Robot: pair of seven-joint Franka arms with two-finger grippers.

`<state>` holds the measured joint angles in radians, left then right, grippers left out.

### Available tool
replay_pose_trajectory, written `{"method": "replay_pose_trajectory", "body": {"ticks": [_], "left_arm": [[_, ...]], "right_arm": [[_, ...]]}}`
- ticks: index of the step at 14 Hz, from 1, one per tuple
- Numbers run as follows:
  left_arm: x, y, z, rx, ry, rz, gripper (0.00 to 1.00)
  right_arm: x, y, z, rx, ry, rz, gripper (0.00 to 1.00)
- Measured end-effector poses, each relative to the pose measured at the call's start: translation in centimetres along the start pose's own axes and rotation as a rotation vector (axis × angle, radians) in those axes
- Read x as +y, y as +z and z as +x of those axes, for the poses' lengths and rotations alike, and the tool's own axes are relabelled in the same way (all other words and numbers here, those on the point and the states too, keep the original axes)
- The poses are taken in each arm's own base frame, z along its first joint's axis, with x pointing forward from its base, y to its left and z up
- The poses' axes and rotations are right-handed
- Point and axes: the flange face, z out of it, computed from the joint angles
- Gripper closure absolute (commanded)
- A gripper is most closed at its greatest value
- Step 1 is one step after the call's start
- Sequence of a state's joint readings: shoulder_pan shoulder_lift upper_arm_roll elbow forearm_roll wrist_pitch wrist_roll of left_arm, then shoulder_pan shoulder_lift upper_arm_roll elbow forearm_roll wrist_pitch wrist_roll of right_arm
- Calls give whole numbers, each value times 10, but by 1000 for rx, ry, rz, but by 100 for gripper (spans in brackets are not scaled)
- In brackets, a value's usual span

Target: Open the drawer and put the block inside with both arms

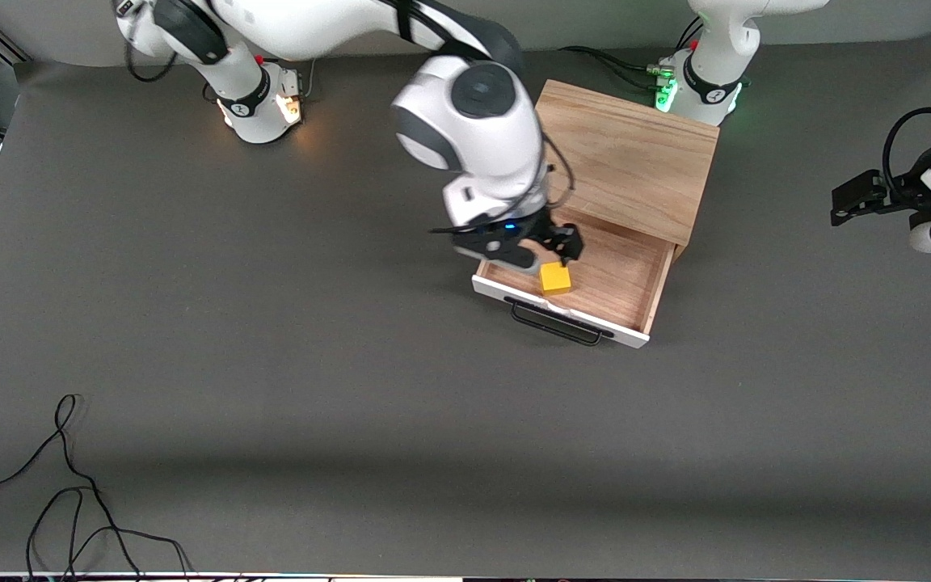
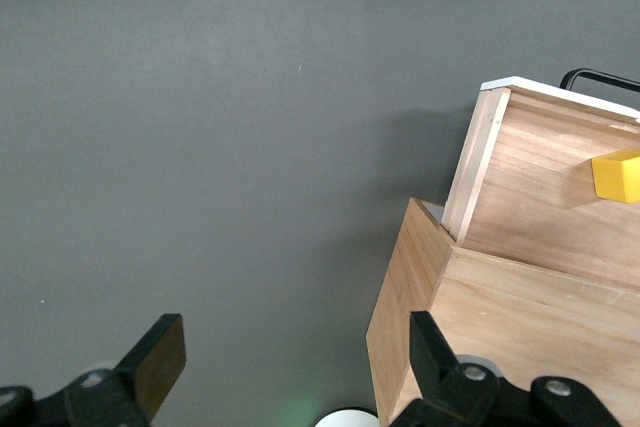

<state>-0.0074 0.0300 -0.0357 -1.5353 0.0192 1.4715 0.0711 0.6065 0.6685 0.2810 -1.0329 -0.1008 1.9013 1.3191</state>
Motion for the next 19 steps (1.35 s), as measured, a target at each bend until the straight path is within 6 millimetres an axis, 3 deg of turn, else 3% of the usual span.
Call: {"method": "replay_pose_trajectory", "body": {"ticks": [2, 4, 7, 10, 12, 15, 17, 19], "left_arm": [[0, 0, 0, 0, 0, 0, 0], [0, 0, 0, 0, 0, 0, 0], [0, 0, 0, 0, 0, 0, 0], [0, 0, 0, 0, 0, 0, 0], [0, 0, 0, 0, 1, 0, 0], [0, 0, 0, 0, 1, 0, 0], [0, 0, 0, 0, 1, 0, 0], [0, 0, 0, 0, 1, 0, 0]], "right_arm": [[43, -55, 82, -36, -11, 24, 0], [102, -96, 153, -48, -53, 19, 0], [190, -139, 223, -42, -114, -49, 0], [283, -161, 282, -17, -173, -121, 0], [338, -168, 305, 8, -210, -147, 0], [393, -179, 300, 36, -240, -158, 0], [410, -189, 291, 32, -243, -161, 0], [411, -191, 286, 19, -242, -165, 0]]}}
